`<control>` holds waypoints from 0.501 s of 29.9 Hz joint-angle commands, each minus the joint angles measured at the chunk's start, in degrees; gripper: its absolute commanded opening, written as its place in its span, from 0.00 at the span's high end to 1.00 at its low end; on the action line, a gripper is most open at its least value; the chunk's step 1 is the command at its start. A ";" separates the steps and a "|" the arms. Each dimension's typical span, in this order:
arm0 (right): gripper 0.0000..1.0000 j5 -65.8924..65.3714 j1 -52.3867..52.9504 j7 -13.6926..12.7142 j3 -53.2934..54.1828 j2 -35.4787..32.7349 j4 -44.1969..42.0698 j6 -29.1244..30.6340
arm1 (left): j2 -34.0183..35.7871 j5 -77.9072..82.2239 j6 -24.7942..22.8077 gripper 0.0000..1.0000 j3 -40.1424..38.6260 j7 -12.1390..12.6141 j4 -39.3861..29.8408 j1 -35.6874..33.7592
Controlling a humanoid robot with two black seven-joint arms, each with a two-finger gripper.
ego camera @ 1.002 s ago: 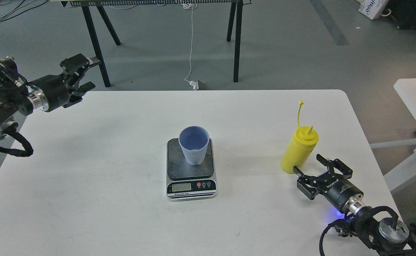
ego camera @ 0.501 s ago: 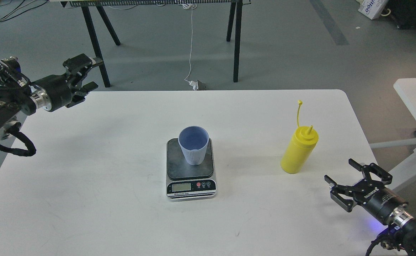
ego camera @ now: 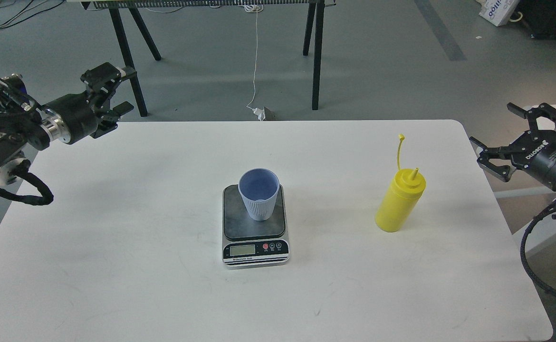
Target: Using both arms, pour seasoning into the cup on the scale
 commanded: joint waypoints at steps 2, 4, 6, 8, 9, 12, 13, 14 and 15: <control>0.04 -0.84 1.48 0.07 -0.76 3.01 -2.41 0.00 | 0.44 -0.52 -0.01 0.01 -0.02 0.00 -0.17 1.29; 0.04 -2.06 2.18 0.07 -0.85 4.41 -2.58 0.00 | 0.62 -0.61 -0.01 0.01 -0.02 0.00 -0.17 1.64; 0.04 -3.03 2.36 0.07 -0.85 5.82 -2.67 0.00 | 0.88 -0.61 -0.01 0.01 -0.02 0.00 -0.17 2.61; 0.04 -3.39 2.36 0.07 -0.85 6.00 -3.11 0.00 | 1.32 -0.61 -0.01 0.01 -0.02 0.00 -0.17 2.87; 0.04 -3.56 2.45 0.07 -0.85 6.00 -3.20 0.00 | 1.32 -0.69 -0.01 0.01 -0.02 0.00 -0.17 2.87; 0.04 -3.65 3.33 -0.01 -0.94 6.00 -3.29 0.00 | 1.41 -1.13 -0.01 0.01 -0.02 0.00 -0.08 2.87; 0.04 -3.65 4.03 0.07 -1.11 5.91 -3.38 0.00 | 1.41 -1.57 -0.01 0.01 -0.02 0.00 -0.08 2.87; 0.04 -3.65 4.64 0.07 -1.46 5.82 -3.46 0.00 | 1.50 -1.83 -0.01 0.01 -0.02 0.00 -0.08 2.87; 0.04 -3.65 5.17 0.07 -1.81 5.91 -3.64 0.00 | 1.58 -2.01 -0.01 0.01 -0.02 0.00 -0.08 2.87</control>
